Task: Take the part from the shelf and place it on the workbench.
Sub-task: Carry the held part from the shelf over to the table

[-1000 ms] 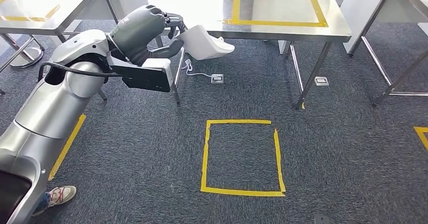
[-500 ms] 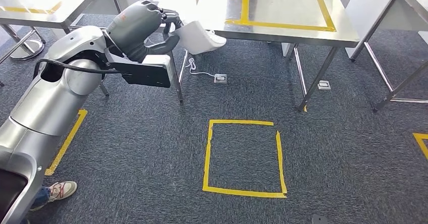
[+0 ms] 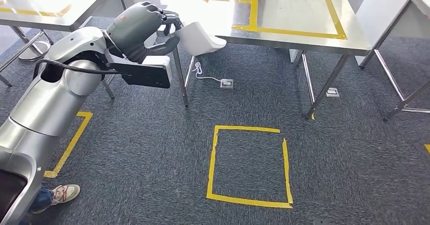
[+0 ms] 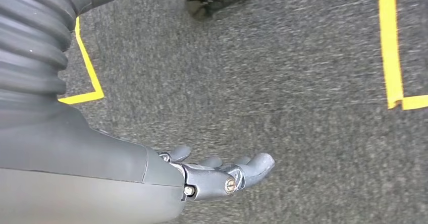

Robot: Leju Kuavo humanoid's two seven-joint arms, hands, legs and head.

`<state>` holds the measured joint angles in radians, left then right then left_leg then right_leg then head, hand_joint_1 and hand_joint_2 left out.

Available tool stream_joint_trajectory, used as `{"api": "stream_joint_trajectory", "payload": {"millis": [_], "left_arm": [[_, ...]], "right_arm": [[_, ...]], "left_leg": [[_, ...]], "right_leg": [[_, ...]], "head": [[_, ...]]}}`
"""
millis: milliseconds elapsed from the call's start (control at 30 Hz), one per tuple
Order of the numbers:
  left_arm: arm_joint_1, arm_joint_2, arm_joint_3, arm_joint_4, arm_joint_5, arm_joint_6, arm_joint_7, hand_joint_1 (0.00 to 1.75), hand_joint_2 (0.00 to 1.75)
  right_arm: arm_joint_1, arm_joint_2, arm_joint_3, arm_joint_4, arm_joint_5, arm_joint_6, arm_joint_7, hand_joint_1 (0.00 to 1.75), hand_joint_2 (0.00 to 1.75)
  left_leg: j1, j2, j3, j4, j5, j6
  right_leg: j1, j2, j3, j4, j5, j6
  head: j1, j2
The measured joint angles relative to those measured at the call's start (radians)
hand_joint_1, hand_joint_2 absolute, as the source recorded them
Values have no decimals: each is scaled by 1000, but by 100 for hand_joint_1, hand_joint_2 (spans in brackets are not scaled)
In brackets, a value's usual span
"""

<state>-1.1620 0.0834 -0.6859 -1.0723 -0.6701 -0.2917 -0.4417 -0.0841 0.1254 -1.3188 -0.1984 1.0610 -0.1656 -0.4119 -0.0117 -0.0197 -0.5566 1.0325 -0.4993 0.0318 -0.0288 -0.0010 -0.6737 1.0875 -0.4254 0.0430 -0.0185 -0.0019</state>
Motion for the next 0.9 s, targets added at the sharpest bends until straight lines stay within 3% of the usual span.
{"api": "stream_joint_trajectory", "payload": {"millis": [33, 133, 200, 233, 267, 333, 367, 400, 433, 467, 533, 567, 600, 633, 667, 700, 733, 767, 833, 867, 900], "left_arm": [[-1, 1, 0, 0, 1, 0, 0, 175, 175], [-7, 4, 0, -1, 5, -5, 0, 175, 175], [-13, 9, 2, -3, 9, -8, 0, 175, 175], [-15, 12, 2, -3, 10, -9, -1, 175, 175], [-15, 14, 2, -2, 11, -9, -1, 175, 175], [-13, 17, 2, 1, 12, -9, -4, 175, 175], [-12, 19, 2, 3, 12, -9, -6, 175, 175], [-12, 19, 2, 5, 12, -9, -8, 175, 175], [-12, 20, 2, 7, 12, -9, -10, 175, 175], [-11, 21, 2, 10, 12, -9, -12, 175, 175], [-10, 24, 1, 16, 12, -8, -17, 175, 175], [-10, 25, 0, 18, 12, -7, -20, 175, 175], [-12, 25, 1, 19, 13, -7, -21, 175, 175], [-16, 23, 1, 18, 13, -7, -22, 175, 175], [-20, 21, 2, 17, 13, -6, -23, 175, 175], [-24, 18, 2, 17, 14, -5, -24, 175, 175], [-26, 14, 1, 17, 14, -5, -26, 175, 175], [-26, 12, 0, 18, 15, -5, -28, 175, 175], [-22, 8, -1, 20, 15, -5, -31, 175, 175], [-20, 7, -1, 21, 15, -5, -32, 175, 175], [-18, 7, -2, 22, 15, -5, -32, 175, 175]], "right_arm": [[0, 0, 0, 0, 0, 0, 0, 0, 175], [2, 1, 0, 0, -2, -1, 0, 0, 175], [2, 1, 0, 0, -3, -2, 0, 0, 175], [2, 1, 0, 0, -3, -3, 1, 0, 175], [3, 1, 0, 0, -3, -4, 2, 0, 175], [3, 1, 0, 0, -4, -8, 5, 0, 175], [4, 1, 0, 0, -5, -10, 6, 0, 175], [4, 1, 0, 0, -7, -12, 6, 0, 175], [5, 2, 0, 0, -7, -14, 6, 0, 175], [5, 3, 0, 0, -9, -14, 6, 0, 175], [5, 5, 0, 0, -12, -15, 6, 0, 175], [4, 5, 0, 0, -13, -15, 6, 0, 175], [1, 5, 0, 0, -14, -16, 5, 0, 175], [-1, 4, 0, 0, -15, -17, 5, 0, 175], [-4, 3, 0, -1, -15, -17, 5, 0, 175], [-6, 3, 0, -1, -15, -17, 5, 0, 175], [-8, 2, 0, -1, -15, -17, 6, 0, 175], [-8, 3, 0, -1, -15, -17, 6, 0, 175], [-5, 3, 0, -1, -15, -17, 9, 0, 175], [-3, 3, 0, -1, -15, -17, 10, 0, 175], [-1, 3, 0, -1, -15, -18, 11, 0, 175]], "left_leg": [[-1, -1, 5, -1, -8, -8], [-1, -2, 9, 23, -5, -28], [1, 3, -45, 116, 35, -41], [3, 7, -93, 181, 49, -46], [4, 9, -142, 239, 44, -51], [7, 12, -223, 294, -26, -54], [8, 12, -247, 284, -68, -54], [8, 13, -262, 252, -90, -52], [8, 14, -268, 200, -73, -48], [7, 16, -268, 130, 0, -43], [2, 20, -257, 10, 179, -34], [0, 20, -250, -16, 233, -30], [-1, 17, -240, -20, 238, -26], [2, 13, -226, -10, 224, -20], [4, 9, -208, -9, 207, -13], [5, 7, -188, -12, 191, -5], [6, 4, -164, -15, 175, 0], [5, 2, -142, -19, 154, 4], [4, -3, -92, -24, 113, 8], [3, -5, -66, -25, 93, 8], [1, -7, -40, -25, 72, 8]], "right_leg": [[2, 0, 17, -35, 2, -6], [4, -2, 44, -54, -21, -32], [1, -2, 74, -59, -38, -46], [0, -2, 93, -63, -50, -51], [0, -1, 112, -66, -64, -54], [-1, 1, 155, -69, -97, -56], [-2, 3, 179, -70, -116, -55], [-2, 5, 204, -71, -136, -54], [-3, 5, 231, -72, -158, -51], [-3, 5, 254, -75, -179, -49], [1, 7, 299, -84, -222, -41], [4, 7, 325, -91, -236, -35], [7, 7, 346, -91, -236, -29], [8, 7, 351, -74, -222, -24], [8, 7, 337, -28, -192, -20], [7, 7, 299, 37, -162, -17], [6, 7, 246, 110, -147, -15], [7, 6, 190, 169, -157, -14], [9, 6, 86, 219, -242, -10], [11, 6, 46, 211, -289, -10], [12, 6, 12, 186, -316, -12]], "head": [[0, 0], [0, 0], [-1, 0], [-2, 0], [-2, 0], [-3, 0], [-3, 0], [-3, 0], [-3, 0], [-3, 0], [-2, 0], [-1, 0], [0, 0], [2, 0], [3, 0], [4, 0], [5, 0], [7, 0], [9, 0], [9, 0], [10, 0]]}}
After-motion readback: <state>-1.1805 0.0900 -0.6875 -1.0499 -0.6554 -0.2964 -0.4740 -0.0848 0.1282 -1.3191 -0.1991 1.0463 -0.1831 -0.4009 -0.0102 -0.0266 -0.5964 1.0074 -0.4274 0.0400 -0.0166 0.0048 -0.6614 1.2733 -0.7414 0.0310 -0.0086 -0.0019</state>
